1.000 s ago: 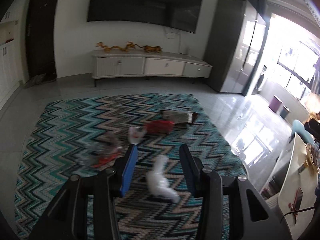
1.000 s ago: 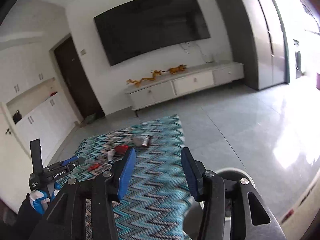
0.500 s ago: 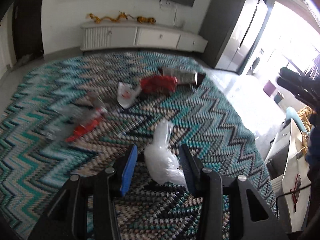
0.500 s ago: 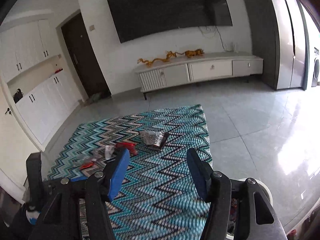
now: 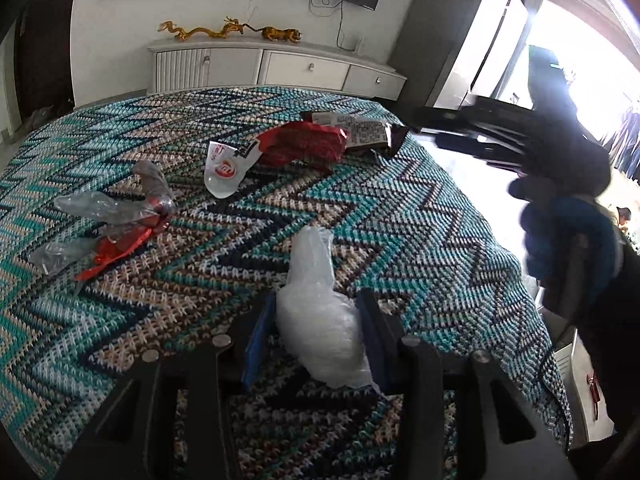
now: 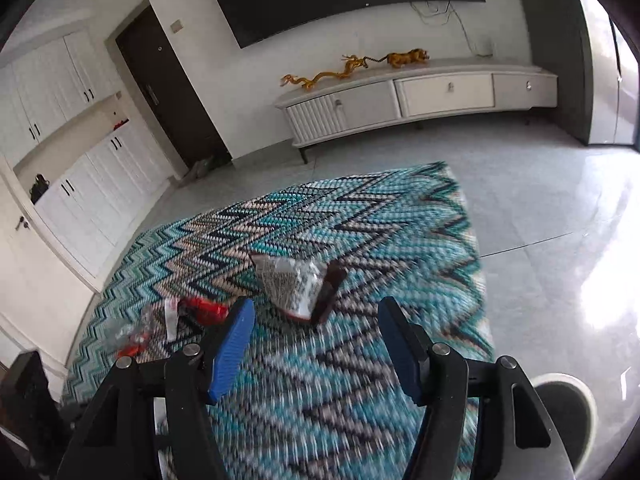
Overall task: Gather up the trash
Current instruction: 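Grasp the white printed wrapper with the right tool while the left tool grasps the clear plastic bag, then carry both items over the bin and open both tools to drop them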
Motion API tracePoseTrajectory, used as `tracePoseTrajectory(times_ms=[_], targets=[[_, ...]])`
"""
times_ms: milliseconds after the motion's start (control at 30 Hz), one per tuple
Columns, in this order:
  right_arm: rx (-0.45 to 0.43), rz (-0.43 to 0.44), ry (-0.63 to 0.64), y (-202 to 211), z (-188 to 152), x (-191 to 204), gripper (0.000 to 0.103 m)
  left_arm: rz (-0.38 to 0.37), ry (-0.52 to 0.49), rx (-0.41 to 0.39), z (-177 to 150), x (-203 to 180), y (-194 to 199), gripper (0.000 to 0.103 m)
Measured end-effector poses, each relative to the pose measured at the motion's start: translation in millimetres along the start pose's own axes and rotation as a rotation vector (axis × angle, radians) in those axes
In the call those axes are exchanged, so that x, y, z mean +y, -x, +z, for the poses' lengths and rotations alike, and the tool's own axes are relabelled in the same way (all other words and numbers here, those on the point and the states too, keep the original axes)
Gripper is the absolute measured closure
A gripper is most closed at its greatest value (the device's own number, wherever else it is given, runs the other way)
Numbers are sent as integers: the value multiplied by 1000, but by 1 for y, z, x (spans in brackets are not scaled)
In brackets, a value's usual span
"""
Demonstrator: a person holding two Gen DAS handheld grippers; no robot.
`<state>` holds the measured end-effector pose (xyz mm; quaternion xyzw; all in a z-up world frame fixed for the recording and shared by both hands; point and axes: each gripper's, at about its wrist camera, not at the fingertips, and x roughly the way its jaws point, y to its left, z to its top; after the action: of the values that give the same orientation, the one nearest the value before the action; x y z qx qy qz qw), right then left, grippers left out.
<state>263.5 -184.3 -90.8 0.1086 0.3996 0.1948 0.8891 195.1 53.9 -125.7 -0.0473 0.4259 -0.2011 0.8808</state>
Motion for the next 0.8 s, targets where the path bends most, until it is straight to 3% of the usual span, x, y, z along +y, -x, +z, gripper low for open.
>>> tracePoseTrajectory(times_ms=[233, 333, 367, 567, 800], targets=[[37, 43, -55, -46, 6, -8, 42, -10, 6, -4, 0, 1, 0, 68], [50, 49, -53, -52, 5, -7, 67, -12, 5, -6, 0, 1, 0, 69], [51, 48, -49, -52, 5, -5, 71, -12, 6, -6, 0, 1, 0, 69], [36, 39, -30, -34, -3, 4, 76, 3, -2, -13, 0, -1, 1, 70], [-8, 1, -60, 21, -28, 3, 77, 14, -4, -18, -1, -1, 4, 71]])
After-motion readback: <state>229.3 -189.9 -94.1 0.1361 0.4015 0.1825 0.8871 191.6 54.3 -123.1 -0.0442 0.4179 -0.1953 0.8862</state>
